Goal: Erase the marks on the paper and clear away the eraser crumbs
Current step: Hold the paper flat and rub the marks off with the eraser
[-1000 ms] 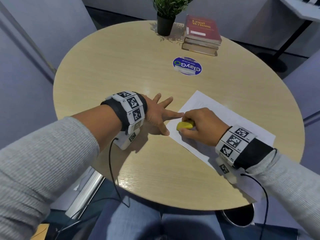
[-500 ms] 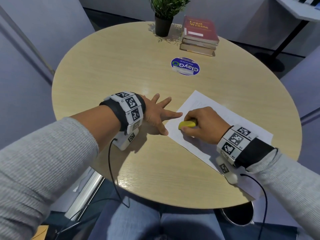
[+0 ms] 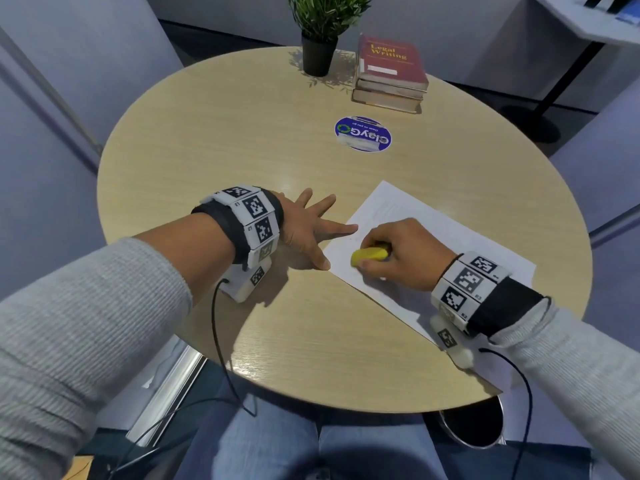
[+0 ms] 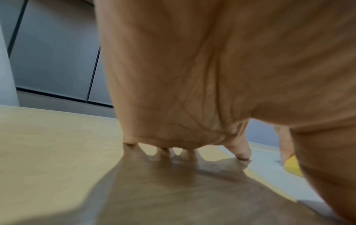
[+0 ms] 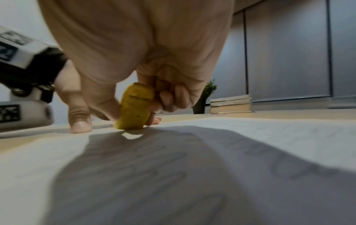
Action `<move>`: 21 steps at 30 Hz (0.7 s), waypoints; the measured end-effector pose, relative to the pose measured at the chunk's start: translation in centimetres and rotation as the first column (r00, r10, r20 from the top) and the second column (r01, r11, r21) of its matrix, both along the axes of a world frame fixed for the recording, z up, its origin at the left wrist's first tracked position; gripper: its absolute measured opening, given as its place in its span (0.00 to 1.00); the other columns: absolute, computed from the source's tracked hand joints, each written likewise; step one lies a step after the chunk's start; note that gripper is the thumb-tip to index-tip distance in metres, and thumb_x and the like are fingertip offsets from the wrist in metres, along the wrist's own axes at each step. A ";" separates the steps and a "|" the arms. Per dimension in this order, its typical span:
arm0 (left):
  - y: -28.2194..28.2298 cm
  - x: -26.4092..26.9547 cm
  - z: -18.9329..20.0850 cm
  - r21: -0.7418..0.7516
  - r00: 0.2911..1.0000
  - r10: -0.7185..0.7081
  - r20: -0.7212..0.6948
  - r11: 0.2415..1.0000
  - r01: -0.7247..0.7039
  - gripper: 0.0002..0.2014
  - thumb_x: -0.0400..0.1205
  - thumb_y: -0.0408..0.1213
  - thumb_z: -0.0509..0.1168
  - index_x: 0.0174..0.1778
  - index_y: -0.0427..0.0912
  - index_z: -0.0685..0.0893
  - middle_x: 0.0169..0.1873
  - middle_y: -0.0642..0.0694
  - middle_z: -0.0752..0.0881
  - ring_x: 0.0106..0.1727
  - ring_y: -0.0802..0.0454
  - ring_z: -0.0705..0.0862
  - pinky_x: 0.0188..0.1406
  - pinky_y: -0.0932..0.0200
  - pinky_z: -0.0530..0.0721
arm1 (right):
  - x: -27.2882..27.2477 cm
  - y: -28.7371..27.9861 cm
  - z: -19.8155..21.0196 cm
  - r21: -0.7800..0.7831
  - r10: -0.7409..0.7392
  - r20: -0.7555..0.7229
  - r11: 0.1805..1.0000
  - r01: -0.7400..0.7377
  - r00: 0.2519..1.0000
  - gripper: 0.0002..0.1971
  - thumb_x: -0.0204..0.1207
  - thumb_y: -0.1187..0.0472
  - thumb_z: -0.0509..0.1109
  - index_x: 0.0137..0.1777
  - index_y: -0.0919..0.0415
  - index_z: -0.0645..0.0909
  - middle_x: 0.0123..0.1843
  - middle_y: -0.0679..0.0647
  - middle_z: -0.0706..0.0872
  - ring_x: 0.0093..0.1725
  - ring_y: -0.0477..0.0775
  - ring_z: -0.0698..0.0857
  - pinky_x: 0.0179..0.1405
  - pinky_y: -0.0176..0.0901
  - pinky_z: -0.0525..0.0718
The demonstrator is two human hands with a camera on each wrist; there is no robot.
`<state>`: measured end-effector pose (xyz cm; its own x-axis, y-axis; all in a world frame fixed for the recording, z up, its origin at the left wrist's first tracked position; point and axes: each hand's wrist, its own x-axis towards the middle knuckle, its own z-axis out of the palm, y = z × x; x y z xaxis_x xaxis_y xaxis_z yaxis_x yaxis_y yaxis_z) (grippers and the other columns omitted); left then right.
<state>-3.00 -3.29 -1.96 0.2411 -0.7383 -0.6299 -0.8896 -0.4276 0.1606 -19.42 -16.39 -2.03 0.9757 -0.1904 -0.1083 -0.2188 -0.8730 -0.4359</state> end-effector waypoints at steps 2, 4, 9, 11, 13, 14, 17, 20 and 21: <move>0.0 0.0 -0.1 -0.003 1.000 0.003 -0.003 1.000 -0.003 0.41 0.76 0.67 0.63 0.77 0.79 0.41 0.81 0.54 0.27 0.80 0.38 0.26 0.74 0.22 0.37 | 0.1 -0.2 0.0 -0.080 -0.027 0.028 0.996 0.029 0.999 0.11 0.71 0.51 0.73 0.46 0.59 0.86 0.38 0.52 0.87 0.39 0.52 0.83 0.42 0.47 0.82; -0.1 0.1 -0.2 -0.004 1.000 0.004 -0.005 1.000 -0.004 0.41 0.76 0.67 0.64 0.77 0.79 0.41 0.81 0.54 0.26 0.80 0.38 0.25 0.74 0.23 0.36 | -0.3 0.5 0.0 -0.048 0.053 0.004 0.997 -0.052 0.999 0.11 0.70 0.52 0.74 0.45 0.59 0.86 0.38 0.52 0.88 0.38 0.51 0.84 0.41 0.45 0.82; 0.1 0.2 -0.2 -0.003 1.000 0.018 0.005 1.000 -0.018 0.42 0.76 0.66 0.64 0.77 0.79 0.41 0.81 0.54 0.27 0.80 0.36 0.26 0.75 0.24 0.38 | -0.5 -0.1 0.8 0.094 -0.020 0.032 0.995 0.017 0.999 0.08 0.69 0.56 0.76 0.45 0.58 0.87 0.38 0.51 0.89 0.37 0.47 0.83 0.39 0.39 0.79; 0.4 0.4 -0.2 -0.016 0.998 0.040 0.047 0.999 -0.039 0.43 0.76 0.67 0.64 0.78 0.77 0.42 0.82 0.53 0.29 0.81 0.34 0.28 0.76 0.26 0.40 | 0.0 -1.5 1.5 0.109 -0.140 0.143 0.986 0.125 0.980 0.07 0.69 0.59 0.75 0.45 0.60 0.87 0.36 0.52 0.87 0.34 0.46 0.80 0.36 0.38 0.75; 0.9 0.8 0.1 -0.023 0.991 0.067 0.112 0.998 -0.064 0.46 0.72 0.69 0.65 0.79 0.75 0.42 0.83 0.50 0.31 0.82 0.34 0.30 0.77 0.28 0.42 | 0.4 -2.4 2.2 0.068 -0.144 0.167 0.989 0.134 0.975 0.07 0.70 0.59 0.74 0.45 0.61 0.87 0.36 0.53 0.86 0.32 0.47 0.78 0.34 0.35 0.74; 1.1 1.0 0.5 -0.012 0.987 0.078 0.137 0.997 -0.077 0.46 0.72 0.70 0.65 0.80 0.75 0.42 0.83 0.49 0.31 0.81 0.35 0.29 0.77 0.29 0.41 | 0.6 -2.6 2.4 0.043 -0.124 0.156 0.992 0.118 0.980 0.07 0.71 0.59 0.74 0.45 0.61 0.87 0.36 0.54 0.86 0.33 0.49 0.78 0.33 0.34 0.73; 1.3 1.4 1.7 0.022 0.983 0.093 0.157 0.995 -0.097 0.42 0.76 0.68 0.62 0.80 0.75 0.42 0.83 0.51 0.31 0.81 0.35 0.28 0.77 0.31 0.40 | 1.6 -2.5 2.5 0.033 -0.065 0.123 0.998 0.061 0.990 0.08 0.71 0.58 0.73 0.46 0.62 0.86 0.37 0.56 0.86 0.33 0.51 0.77 0.33 0.38 0.73; 0.5 0.7 2.4 0.006 0.987 0.031 0.160 0.999 -0.033 0.44 0.78 0.65 0.61 0.82 0.68 0.38 0.83 0.50 0.31 0.81 0.34 0.29 0.77 0.33 0.41 | 2.9 -1.6 1.8 -0.019 0.033 0.062 0.999 -0.032 0.998 0.09 0.72 0.56 0.71 0.48 0.60 0.84 0.39 0.52 0.85 0.36 0.51 0.78 0.39 0.43 0.76; 0.3 0.4 2.4 0.000 0.988 0.013 0.154 1.000 -0.013 0.44 0.80 0.63 0.61 0.82 0.65 0.37 0.83 0.50 0.31 0.81 0.34 0.30 0.77 0.33 0.42 | 3.3 -1.2 1.5 -0.055 0.059 0.034 0.997 -0.057 0.998 0.09 0.73 0.55 0.70 0.49 0.59 0.83 0.41 0.52 0.85 0.39 0.52 0.79 0.41 0.45 0.77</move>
